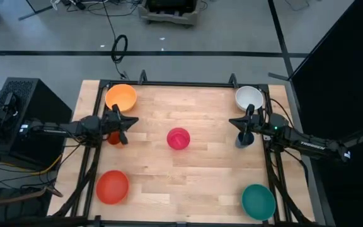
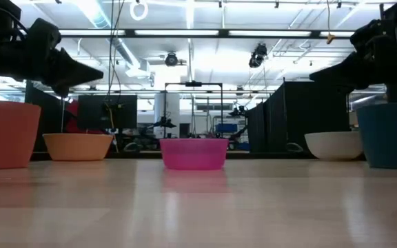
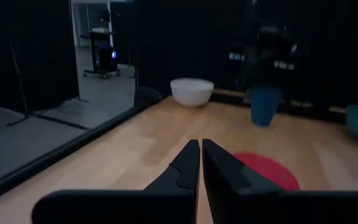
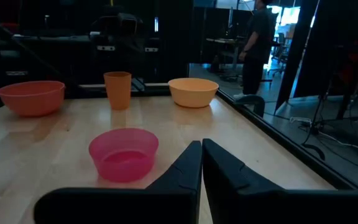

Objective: Nest bowls inside each other
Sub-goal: Stack the orange bowl on top of the yellow bowl

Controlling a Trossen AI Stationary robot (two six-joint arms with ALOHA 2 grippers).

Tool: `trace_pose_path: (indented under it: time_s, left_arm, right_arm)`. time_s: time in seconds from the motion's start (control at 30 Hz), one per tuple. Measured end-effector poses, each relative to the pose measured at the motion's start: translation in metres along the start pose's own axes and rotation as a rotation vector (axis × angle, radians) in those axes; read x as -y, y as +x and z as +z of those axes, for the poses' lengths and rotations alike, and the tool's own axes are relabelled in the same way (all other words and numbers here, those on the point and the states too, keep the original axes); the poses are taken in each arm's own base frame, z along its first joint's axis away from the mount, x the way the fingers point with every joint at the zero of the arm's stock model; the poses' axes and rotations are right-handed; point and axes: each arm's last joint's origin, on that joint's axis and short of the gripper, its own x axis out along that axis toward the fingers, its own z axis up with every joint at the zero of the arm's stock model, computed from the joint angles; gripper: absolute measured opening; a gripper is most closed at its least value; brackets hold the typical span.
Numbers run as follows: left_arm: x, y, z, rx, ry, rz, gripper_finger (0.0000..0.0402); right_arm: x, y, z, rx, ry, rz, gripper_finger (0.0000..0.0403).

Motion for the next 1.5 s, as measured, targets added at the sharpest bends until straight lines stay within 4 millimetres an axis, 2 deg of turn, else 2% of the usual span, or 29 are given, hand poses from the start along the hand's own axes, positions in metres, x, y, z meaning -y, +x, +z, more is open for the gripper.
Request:
trace_pose_path:
  time_s: [0.7, 0.93, 1.03, 1.13, 1.5]
  left_arm:
    - [-0.002, -0.002, 0.023, 0.136, -0.165, 0.084, 0.0]
    - [-0.004, -0.012, 0.056, 0.468, -0.33, 0.061, 0.0]
    - [-0.005, -0.017, 0.075, 0.539, -0.286, 0.108, 0.0]
    - [-0.007, -0.021, 0.096, 0.575, -0.32, 0.184, 0.0]
    - [0.005, -0.004, 0.15, 0.176, -0.159, 0.192, 0.0]
  right_arm:
    - [0.001, -0.001, 0.011, 0.11, 0.019, -0.015, 0.0]
    - [0.004, -0.009, 0.048, 0.418, 0.297, -0.03, 0.0]
    - [0.007, -0.015, 0.062, 0.537, 0.396, -0.068, 0.0]
    - [0.009, -0.019, 0.071, 0.617, 0.471, -0.106, 0.0]
    - [0.013, 0.011, 0.134, 0.469, 0.352, -0.096, 0.0]
